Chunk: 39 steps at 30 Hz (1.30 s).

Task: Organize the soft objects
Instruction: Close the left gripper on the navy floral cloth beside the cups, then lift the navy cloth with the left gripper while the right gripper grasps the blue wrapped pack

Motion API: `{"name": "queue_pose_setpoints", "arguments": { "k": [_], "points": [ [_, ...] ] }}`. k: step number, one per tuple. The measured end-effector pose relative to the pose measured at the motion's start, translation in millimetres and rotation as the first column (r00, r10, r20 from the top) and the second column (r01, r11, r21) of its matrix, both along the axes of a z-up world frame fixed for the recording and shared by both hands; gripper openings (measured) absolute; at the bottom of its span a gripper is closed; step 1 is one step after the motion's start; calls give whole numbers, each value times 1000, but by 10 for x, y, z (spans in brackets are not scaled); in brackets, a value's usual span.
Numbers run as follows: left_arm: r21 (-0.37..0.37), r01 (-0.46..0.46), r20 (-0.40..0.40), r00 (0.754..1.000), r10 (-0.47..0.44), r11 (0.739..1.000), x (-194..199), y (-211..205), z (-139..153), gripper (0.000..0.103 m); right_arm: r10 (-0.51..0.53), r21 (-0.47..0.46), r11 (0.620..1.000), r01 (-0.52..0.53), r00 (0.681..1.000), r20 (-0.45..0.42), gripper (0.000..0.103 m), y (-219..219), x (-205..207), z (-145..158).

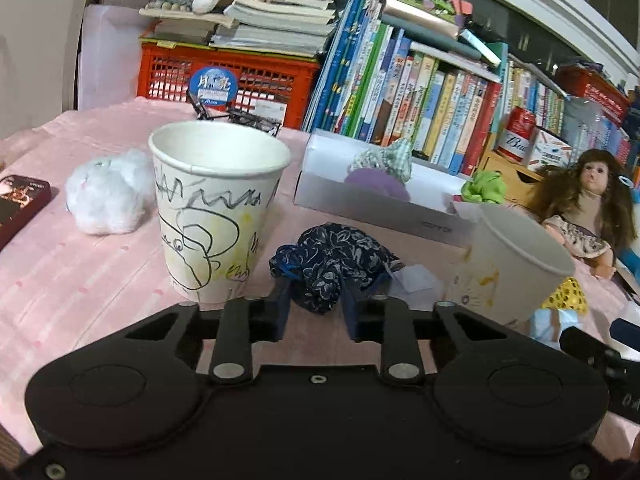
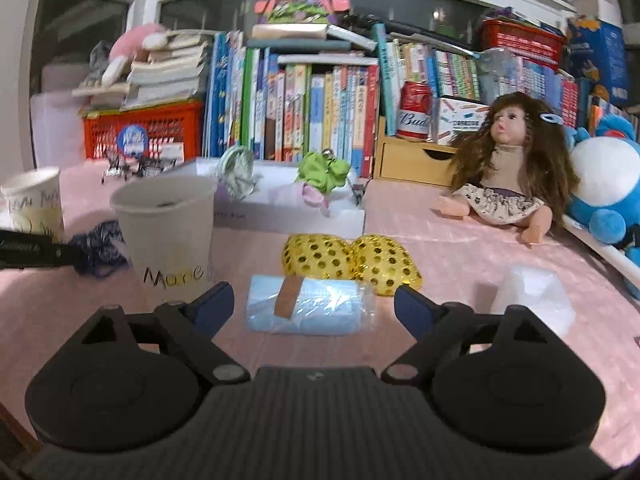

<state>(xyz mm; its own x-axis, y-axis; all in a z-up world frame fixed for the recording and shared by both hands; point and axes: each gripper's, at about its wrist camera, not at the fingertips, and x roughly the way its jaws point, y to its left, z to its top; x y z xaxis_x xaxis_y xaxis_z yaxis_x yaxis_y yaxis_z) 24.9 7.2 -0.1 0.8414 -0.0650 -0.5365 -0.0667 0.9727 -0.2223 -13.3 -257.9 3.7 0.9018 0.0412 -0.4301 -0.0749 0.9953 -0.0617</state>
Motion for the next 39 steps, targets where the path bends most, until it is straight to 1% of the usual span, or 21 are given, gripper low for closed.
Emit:
{"name": "queue_pose_setpoints", "arguments": {
  "k": [2, 4, 6, 10, 13, 18, 19, 21, 22, 23, 24, 27, 28, 30, 32, 34, 35, 36, 37, 39],
  "points": [
    [-14, 11, -7, 1000, -11, 1000, 37, -2, -21, 13, 7, -26, 1000, -7, 1000, -12, 93, 40, 29, -17],
    [-5, 16, -1, 1000, -16, 1000, 32, -21, -14, 10, 7, -40, 999, -8, 1000, -21, 93, 65, 53, -32],
    [20, 30, 12, 999, -30, 999, -4, -42, 1, 9, 6, -41, 999, -8, 1000, -29, 93, 79, 73, -39],
    [11, 68, -5, 998, -68, 998, -96, -21, 34, 6, 1, -33, 999, -2, 999, -40, 93, 79, 111, -43],
    [25, 95, -13, 995, -95, 995, -234, -15, 71, 4, 0, -34, 999, -2, 999, -47, 93, 75, 144, -49],
    [51, 169, -27, 985, -168, 984, -505, -6, 118, 5, -6, -42, 999, 4, 998, -61, 93, 75, 177, -77],
    [59, 180, -25, 984, -179, 982, -545, -8, 125, 6, -8, -40, 999, 5, 998, -64, 93, 69, 187, -79],
    [84, 181, -5, 984, -181, 980, -599, -12, 136, 13, -11, -29, 1000, 9, 998, -69, 93, 52, 211, -87],
    [92, 166, 10, 986, -167, 982, -598, -12, 141, 25, -14, -25, 1000, 12, 997, -71, 93, 52, 220, -91],
    [96, 146, 18, 989, -149, 985, -580, -10, 145, 32, -16, -21, 1000, 15, 997, -72, 93, 50, 229, -96],
    [89, 132, 18, 991, -134, 987, -547, -2, 152, 45, -18, -19, 1000, 17, 997, -73, 93, 49, 233, -102],
    [50, 108, 33, 993, -110, 993, -414, 19, 149, 50, -22, -19, 1000, 21, 997, -80, 93, 51, 248, -125],
    [55, 106, 30, 994, -108, 993, -358, 7, 133, 53, -23, -17, 1000, 22, 996, -83, 93, 49, 250, -126],
    [88, 96, 2, 995, -97, 991, -210, -33, 88, 53, -25, -11, 1000, 24, 996, -83, 93, 42, 255, -124],
    [96, 89, -28, 996, -87, 991, -102, -61, 48, 46, -27, -8, 1000, 26, 996, -89, 93, 41, 262, -127],
    [68, 88, -49, 995, -85, 994, -23, -53, 12, 25, -25, -6, 1000, 25, 995, -92, 93, 38, 269, -130],
    [53, 90, -52, 995, -87, 995, -7, -42, 3, 23, -24, -6, 1000, 24, 995, -95, 93, 38, 275, -130],
    [51, 89, -50, 995, -86, 995, -11, -37, 7, 16, -22, -8, 1000, 21, 995, -97, 93, 40, 281, -132],
    [62, 90, -44, 995, -87, 994, -31, -38, 15, 12, -20, -10, 1000, 20, 995, -98, 93, 43, 282, -134],
    [84, 104, -39, 994, -101, 991, -91, -45, 37, 10, -18, -15, 1000, 17, 995, -99, 93, 51, 282, -138]
  ]
}}
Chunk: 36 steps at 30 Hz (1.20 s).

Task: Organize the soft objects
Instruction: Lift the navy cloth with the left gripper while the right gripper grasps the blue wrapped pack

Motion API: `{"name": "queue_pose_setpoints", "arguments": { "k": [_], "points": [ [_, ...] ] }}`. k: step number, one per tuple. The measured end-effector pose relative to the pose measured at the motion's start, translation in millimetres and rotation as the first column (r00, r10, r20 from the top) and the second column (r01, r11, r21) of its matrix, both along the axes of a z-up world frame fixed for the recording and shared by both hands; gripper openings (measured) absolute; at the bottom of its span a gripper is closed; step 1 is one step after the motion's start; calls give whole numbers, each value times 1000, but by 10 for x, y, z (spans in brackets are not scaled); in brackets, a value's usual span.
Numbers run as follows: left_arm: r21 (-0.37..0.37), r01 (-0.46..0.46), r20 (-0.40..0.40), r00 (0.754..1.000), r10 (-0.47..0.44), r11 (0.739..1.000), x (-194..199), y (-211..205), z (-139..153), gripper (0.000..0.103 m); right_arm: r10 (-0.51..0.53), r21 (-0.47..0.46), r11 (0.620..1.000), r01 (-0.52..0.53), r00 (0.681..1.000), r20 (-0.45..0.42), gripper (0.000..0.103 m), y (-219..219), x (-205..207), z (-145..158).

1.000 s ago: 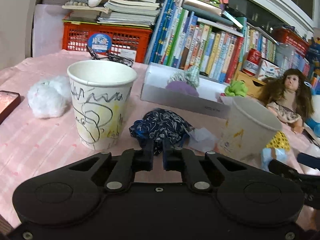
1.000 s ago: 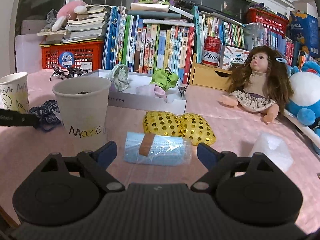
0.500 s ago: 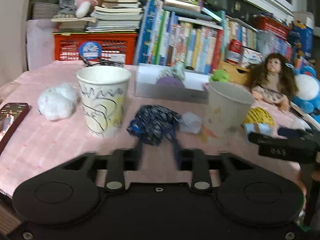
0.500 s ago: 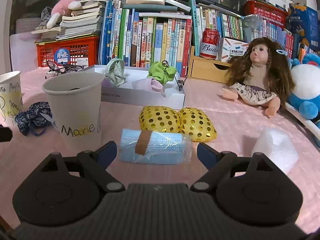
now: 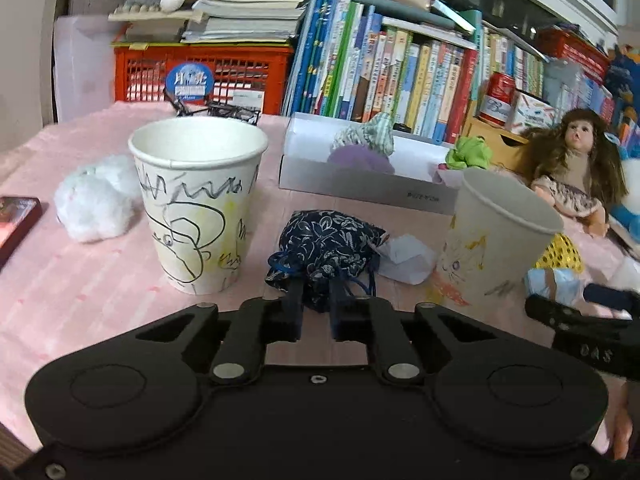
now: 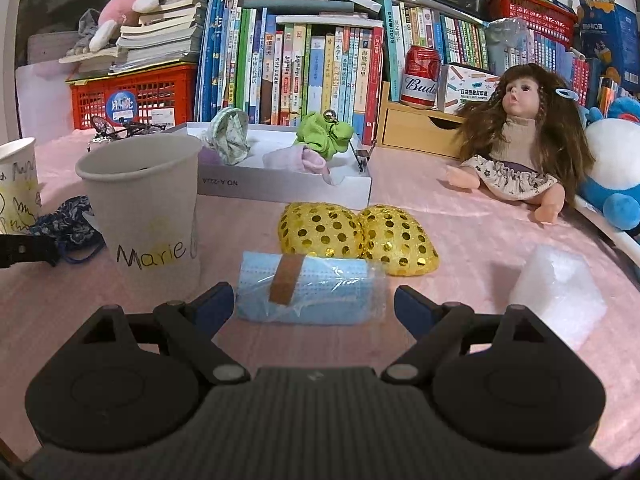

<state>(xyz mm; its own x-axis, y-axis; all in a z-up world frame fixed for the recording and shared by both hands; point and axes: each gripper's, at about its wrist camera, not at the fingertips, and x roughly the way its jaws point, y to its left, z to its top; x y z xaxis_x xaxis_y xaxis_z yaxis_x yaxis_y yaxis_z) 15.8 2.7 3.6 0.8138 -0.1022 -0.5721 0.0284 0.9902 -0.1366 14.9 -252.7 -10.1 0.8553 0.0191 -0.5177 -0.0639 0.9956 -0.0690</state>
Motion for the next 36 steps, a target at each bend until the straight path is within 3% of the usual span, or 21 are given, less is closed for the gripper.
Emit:
{"name": "queue_pose_setpoints", "arguments": {
  "k": [12, 15, 17, 18, 21, 25, 36],
  "points": [
    [79, 123, -15, 992, -122, 989, -645, 63, 127, 9, -3, -15, 1000, 3, 1000, -7, 93, 19, 12, -9],
    [78, 130, -6, 992, -130, 988, -756, 103, 190, 21, -3, -16, 1000, 2, 1000, -7, 93, 19, 16, -10],
    [88, 120, 3, 993, -120, 989, -793, 126, 225, 36, -1, -17, 1000, 0, 1000, -13, 93, 20, 21, -11],
    [95, 114, 7, 993, -115, 989, -800, 129, 246, 50, 0, -17, 1000, -1, 1000, -17, 93, 17, 25, -9],
    [110, 97, 53, 993, -103, 989, -796, 132, 292, 60, -6, -9, 1000, 6, 1000, -29, 93, 15, 44, -5],
    [139, 74, 92, 992, -88, 988, -655, 98, 285, 81, -16, 8, 1000, 16, 999, -28, 93, -8, 68, 22],
    [80, 80, 39, 996, -83, 994, -187, 47, 29, 83, -27, -7, 1000, 27, 999, -39, 93, -15, 89, -4]
  ]
}}
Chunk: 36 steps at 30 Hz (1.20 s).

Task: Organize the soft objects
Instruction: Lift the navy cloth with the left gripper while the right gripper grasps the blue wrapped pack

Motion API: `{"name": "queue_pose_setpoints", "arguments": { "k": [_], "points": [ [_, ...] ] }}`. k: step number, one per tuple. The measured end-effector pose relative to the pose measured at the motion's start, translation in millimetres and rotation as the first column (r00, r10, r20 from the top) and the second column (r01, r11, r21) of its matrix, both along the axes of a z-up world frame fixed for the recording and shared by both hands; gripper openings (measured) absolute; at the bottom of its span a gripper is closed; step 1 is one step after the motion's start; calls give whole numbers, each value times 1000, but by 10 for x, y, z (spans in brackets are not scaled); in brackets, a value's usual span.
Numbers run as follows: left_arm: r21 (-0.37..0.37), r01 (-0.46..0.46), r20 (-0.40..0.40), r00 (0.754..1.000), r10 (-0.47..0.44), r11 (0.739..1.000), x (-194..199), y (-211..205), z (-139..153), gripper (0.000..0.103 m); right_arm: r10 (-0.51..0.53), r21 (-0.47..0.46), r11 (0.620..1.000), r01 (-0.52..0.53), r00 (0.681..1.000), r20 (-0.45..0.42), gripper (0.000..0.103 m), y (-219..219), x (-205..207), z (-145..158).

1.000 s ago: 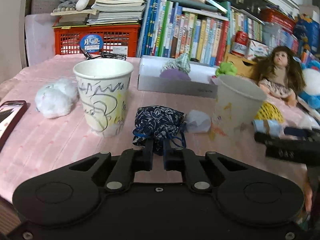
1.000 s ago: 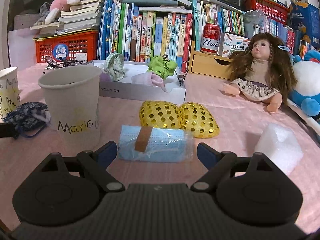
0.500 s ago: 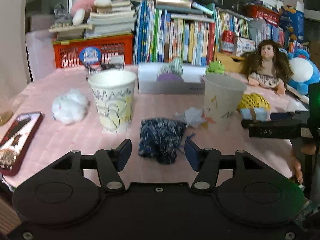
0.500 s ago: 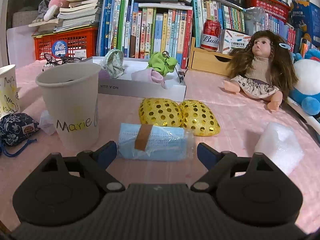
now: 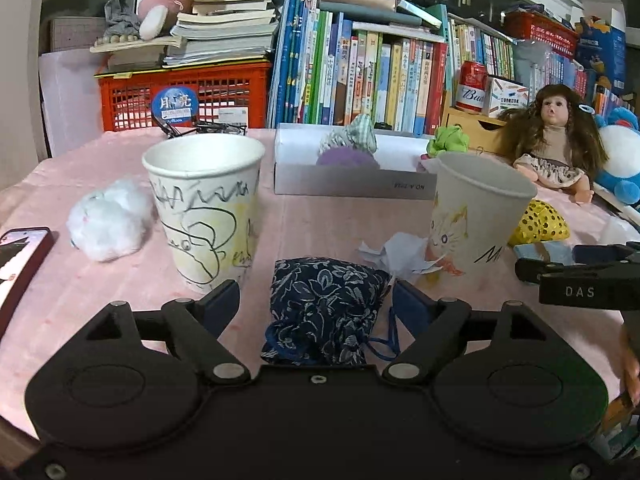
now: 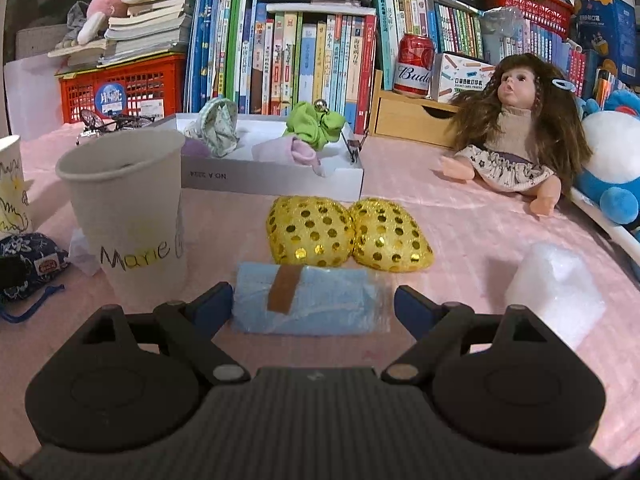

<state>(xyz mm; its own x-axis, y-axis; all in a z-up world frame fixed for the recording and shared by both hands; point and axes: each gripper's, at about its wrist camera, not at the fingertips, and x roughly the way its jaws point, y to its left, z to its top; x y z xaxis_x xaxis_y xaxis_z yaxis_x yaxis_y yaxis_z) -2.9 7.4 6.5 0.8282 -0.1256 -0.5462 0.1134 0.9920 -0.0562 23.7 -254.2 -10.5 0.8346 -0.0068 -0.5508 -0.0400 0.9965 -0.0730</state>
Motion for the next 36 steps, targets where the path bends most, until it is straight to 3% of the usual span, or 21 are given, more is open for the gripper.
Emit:
{"name": "queue_pose_setpoints", "arguments": {
  "k": [11, 18, 22, 36],
  "points": [
    [-5, 10, -15, 1000, -10, 1000, 97, -40, -114, 76, 0, 4, 1000, 0, 1000, -11, 93, -2, 17, -10],
    [1, 24, -31, 999, -24, 1000, 59, -49, -113, 58, 8, -2, 1000, -8, 1000, -14, 91, 14, 16, -16],
    [-16, 20, -38, 999, -20, 1000, 36, -7, -61, 45, 15, -1, 1000, -15, 1000, -12, 83, 18, 3, -17],
    [-2, 27, 56, 998, -27, 1000, -91, -27, 328, 42, 16, 26, 1000, -17, 999, 45, 81, -34, -140, 191]
  ]
}}
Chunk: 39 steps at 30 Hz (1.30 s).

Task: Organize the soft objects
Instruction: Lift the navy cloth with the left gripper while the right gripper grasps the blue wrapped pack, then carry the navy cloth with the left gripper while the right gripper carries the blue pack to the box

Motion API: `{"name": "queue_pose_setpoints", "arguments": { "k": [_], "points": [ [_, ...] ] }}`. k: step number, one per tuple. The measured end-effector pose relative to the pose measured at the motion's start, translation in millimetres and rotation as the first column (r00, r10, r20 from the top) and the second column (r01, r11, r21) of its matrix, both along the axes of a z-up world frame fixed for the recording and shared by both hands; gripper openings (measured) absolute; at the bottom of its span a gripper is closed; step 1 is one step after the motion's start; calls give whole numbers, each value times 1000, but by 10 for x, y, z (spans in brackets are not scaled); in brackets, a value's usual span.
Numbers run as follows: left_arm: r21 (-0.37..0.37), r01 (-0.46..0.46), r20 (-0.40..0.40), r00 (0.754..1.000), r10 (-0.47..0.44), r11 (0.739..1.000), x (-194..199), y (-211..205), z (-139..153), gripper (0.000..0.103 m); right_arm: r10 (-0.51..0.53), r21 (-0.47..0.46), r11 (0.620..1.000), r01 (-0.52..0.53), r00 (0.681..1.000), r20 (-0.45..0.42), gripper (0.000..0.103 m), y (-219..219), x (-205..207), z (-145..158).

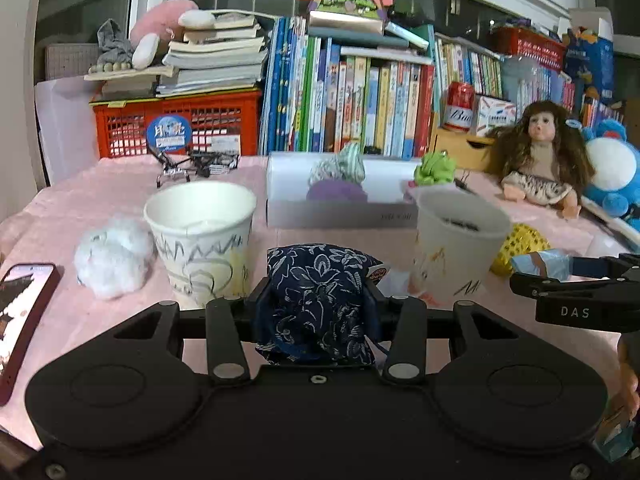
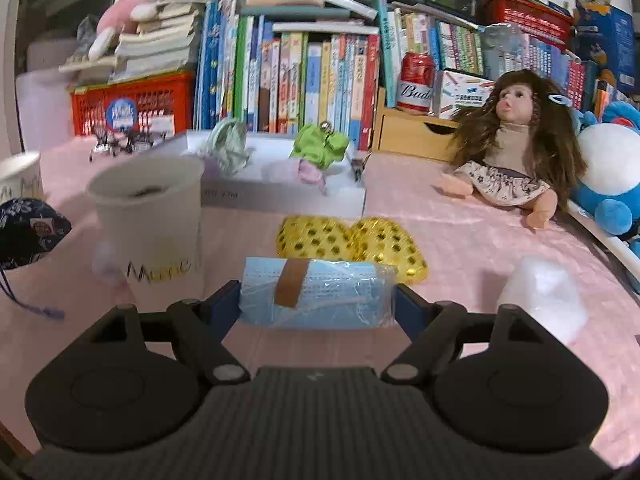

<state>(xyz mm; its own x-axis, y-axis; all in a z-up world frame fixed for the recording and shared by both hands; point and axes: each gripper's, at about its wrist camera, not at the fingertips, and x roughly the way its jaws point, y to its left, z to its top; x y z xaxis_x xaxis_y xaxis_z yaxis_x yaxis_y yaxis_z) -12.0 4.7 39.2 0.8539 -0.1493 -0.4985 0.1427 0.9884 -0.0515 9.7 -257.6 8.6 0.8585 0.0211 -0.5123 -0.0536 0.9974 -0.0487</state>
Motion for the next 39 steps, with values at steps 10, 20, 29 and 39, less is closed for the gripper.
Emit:
{"name": "queue_pose_setpoints", "arguments": {
  "k": [10, 20, 29, 39],
  "points": [
    [-26, 35, 33, 999, -35, 999, 173, -20, 230, 42, -55, 55, 997, 54, 998, 5, 81, -169, 52, 255],
    [-80, 135, 50, 990, -132, 988, 393, -153, 614, 42, -70, 101, 993, 67, 997, 32, 81, -313, 140, 629],
    [-91, 167, 12, 986, -167, 982, 693, -192, 939, 42, -23, 121, 992, 20, 1000, 19, 81, -289, 428, 755],
    [-93, 134, -93, 985, -143, 987, 1261, -159, 1128, 42, 36, 128, 991, -32, 999, -28, 81, -233, 936, 864]
  ]
}}
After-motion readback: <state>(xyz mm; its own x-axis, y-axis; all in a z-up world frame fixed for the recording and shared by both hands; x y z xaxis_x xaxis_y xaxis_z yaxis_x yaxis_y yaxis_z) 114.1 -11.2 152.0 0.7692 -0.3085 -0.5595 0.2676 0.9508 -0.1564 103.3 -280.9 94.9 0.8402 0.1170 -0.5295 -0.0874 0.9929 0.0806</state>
